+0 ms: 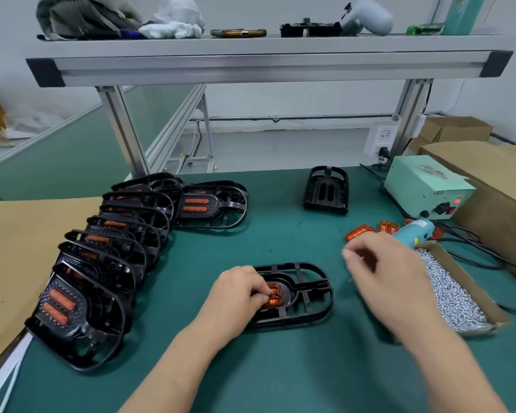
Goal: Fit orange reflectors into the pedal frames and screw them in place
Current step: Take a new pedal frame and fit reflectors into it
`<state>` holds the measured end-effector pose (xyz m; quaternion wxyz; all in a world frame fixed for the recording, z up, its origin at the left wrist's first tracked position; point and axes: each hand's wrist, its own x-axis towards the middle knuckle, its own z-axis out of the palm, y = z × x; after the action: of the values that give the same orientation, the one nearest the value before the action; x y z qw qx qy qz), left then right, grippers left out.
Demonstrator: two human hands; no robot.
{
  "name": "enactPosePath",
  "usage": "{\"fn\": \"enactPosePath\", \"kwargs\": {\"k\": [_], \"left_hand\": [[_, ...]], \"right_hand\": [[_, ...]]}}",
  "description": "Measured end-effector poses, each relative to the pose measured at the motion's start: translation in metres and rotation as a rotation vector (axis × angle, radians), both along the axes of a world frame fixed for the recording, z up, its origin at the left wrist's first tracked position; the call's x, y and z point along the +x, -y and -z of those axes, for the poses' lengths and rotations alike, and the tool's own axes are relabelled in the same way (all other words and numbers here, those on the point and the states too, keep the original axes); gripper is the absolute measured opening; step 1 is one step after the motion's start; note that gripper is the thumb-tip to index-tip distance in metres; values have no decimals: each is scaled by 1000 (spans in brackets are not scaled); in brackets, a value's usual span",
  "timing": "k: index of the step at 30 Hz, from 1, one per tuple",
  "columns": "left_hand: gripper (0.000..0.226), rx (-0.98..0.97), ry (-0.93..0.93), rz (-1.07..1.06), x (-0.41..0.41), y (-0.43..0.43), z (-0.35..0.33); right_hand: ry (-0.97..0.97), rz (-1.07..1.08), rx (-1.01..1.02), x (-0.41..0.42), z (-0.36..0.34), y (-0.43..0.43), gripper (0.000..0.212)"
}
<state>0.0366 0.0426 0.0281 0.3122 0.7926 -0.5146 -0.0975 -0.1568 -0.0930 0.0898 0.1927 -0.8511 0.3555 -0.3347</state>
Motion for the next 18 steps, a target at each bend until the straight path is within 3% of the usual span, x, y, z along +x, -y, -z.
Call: {"fn": "enactPosePath", "kwargs": {"k": [5,11,14,18], "left_hand": [[8,6,79,8,-2,0,2],[11,14,162,-5,-6,1,3],[20,55,250,-10,-9,2,1],[28,119,338,12,-11,2,-2]], "right_hand": [[-355,217,144,-37,8,37,20],[-609,167,171,-38,28,39,8],[-570,168,167,-37,30,41,6],[-456,187,211,-40,33,44,23]]}}
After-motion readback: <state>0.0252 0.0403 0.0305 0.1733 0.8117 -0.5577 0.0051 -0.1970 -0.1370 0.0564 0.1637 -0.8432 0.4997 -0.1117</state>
